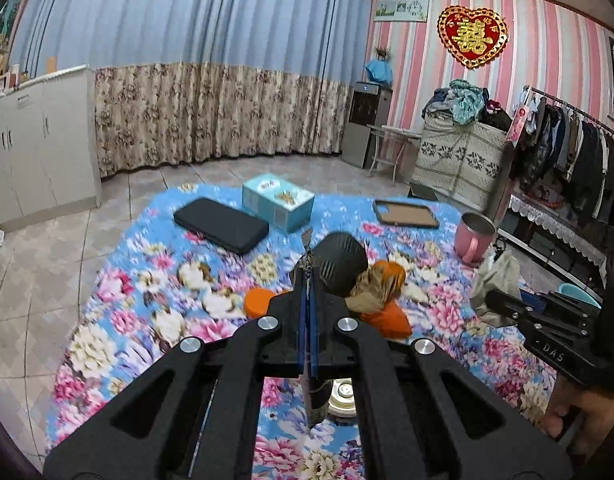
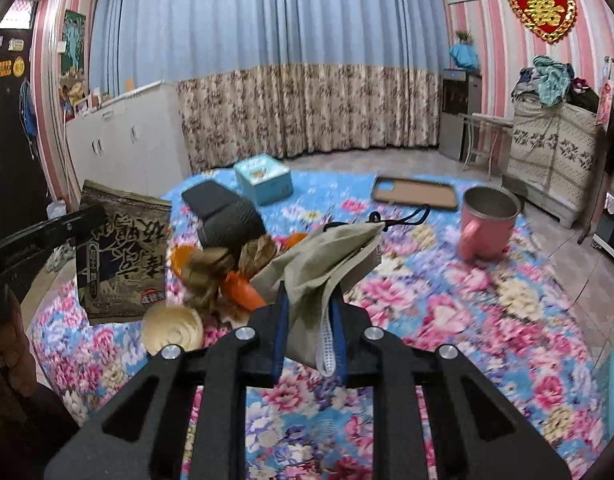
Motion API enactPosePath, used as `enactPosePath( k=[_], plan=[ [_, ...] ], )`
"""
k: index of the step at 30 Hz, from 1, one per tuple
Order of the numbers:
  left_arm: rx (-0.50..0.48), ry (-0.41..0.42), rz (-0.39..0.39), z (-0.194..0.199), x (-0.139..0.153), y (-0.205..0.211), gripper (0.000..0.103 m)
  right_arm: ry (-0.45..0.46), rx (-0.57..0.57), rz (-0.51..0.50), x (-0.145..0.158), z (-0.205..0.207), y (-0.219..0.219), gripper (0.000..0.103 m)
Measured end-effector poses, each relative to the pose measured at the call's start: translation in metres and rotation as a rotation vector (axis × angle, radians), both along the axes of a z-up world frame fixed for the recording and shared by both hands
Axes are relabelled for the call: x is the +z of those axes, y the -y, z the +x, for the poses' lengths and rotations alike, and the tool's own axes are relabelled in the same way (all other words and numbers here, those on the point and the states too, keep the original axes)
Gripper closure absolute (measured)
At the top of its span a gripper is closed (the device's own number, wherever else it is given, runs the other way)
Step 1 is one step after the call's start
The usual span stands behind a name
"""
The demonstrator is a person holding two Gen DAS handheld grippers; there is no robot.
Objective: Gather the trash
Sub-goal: 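Carry both held items over the light blue basket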
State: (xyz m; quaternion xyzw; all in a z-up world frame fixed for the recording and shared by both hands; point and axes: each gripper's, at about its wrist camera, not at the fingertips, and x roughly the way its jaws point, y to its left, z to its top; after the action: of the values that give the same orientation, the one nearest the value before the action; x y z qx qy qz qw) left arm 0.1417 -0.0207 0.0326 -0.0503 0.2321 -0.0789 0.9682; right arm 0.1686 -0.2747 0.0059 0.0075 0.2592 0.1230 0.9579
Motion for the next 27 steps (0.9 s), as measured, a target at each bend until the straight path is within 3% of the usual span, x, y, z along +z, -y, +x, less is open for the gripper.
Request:
enactPosePath(
  k=[13,27],
  plan=[
    [-0.006,0.035,0.022,-0.011,0.027,0.014,0.103,0.058,-0.025,-0.022,0.026,-0.022,0.022,0.083],
    [-0.035,0.033,0.049,-0.01,0.018,0.06,0.103,0.107,-0.067,-0.029,0.03,-0.043,0.05,0.083]
  ],
)
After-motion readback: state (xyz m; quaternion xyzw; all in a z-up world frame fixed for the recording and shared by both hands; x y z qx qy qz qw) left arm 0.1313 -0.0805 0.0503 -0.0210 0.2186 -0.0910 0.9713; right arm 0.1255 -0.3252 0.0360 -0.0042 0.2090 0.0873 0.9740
